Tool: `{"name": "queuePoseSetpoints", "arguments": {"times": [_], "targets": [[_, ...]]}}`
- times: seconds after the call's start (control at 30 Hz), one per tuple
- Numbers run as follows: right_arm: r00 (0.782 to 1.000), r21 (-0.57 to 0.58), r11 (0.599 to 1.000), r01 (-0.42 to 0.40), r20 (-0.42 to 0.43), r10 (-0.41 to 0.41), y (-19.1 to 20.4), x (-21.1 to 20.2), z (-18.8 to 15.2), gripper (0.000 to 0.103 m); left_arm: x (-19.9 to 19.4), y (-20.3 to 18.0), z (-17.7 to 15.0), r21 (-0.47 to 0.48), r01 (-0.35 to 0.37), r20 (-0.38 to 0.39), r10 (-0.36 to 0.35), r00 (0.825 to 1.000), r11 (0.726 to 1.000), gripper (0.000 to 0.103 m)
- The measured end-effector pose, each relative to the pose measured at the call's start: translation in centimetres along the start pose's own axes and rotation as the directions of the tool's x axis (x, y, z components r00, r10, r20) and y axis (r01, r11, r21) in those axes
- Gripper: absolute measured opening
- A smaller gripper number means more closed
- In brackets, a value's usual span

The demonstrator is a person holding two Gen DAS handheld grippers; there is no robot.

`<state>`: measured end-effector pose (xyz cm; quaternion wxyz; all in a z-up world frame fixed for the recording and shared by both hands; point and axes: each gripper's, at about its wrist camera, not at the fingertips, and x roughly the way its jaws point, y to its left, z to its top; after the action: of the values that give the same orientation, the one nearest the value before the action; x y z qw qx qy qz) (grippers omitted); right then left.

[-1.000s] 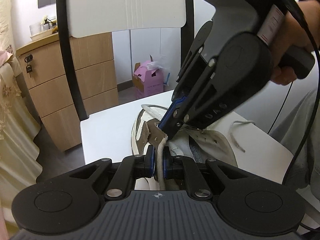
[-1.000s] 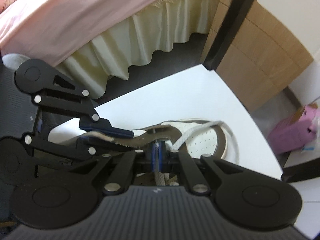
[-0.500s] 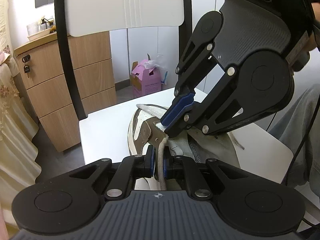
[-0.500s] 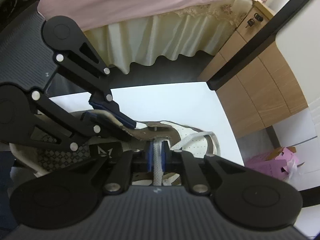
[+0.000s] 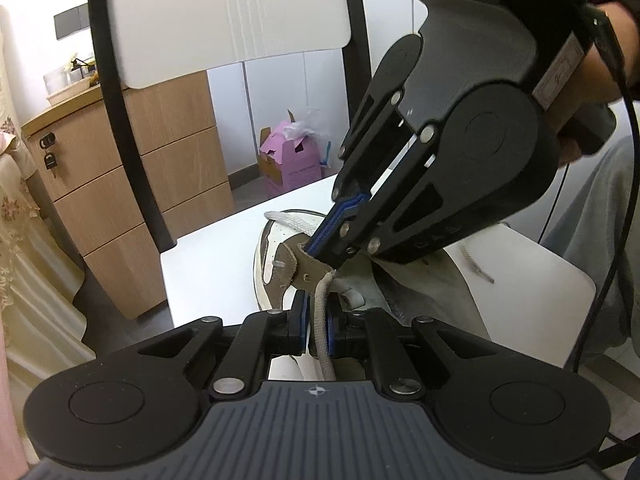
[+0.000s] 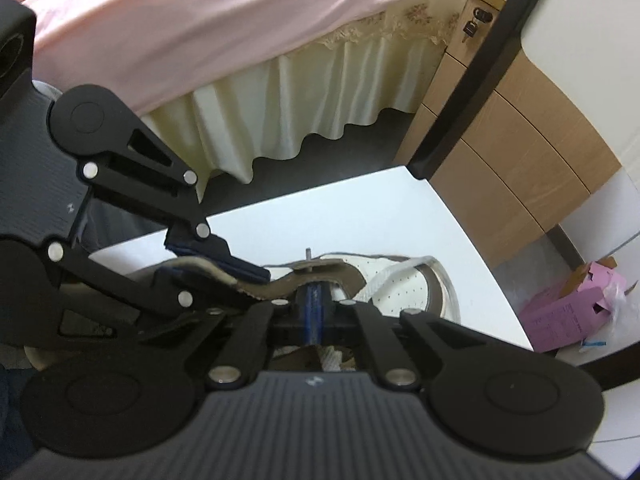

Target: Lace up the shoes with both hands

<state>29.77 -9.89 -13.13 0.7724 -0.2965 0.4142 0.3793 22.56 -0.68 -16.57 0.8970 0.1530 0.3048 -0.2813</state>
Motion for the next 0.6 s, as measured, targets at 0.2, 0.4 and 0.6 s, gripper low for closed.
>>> {"name": "queuePoseSetpoints", "arguments": {"times": [0.2, 0.4, 0.6], "targets": [[0.999, -0.007, 1.0, -0.025, -0.021, 0.025, -1.4, -2.3, 0.8, 0.009, 0.1, -0.1, 0.1, 0.012, -0.002, -0.005, 0.002, 1.0, 1.0, 0.011], [0.994, 0.108, 0.989, -0.102, 0.039, 0.098, -2.9, -2.1, 3.3, 0.01, 0.1, -0.4, 0.0, 0.018, -0.012, 0.0, 0.012, 1.0, 1.0, 0.011], [0.991, 0.096, 0.988, -0.118, -0.058, 0.124, -2.2, 0.9, 3.8, 0.011, 0.1, -0.1, -0.1, 0.0, -0.007, 0.002, 0.007, 1.0, 1.0, 0.011]]}}
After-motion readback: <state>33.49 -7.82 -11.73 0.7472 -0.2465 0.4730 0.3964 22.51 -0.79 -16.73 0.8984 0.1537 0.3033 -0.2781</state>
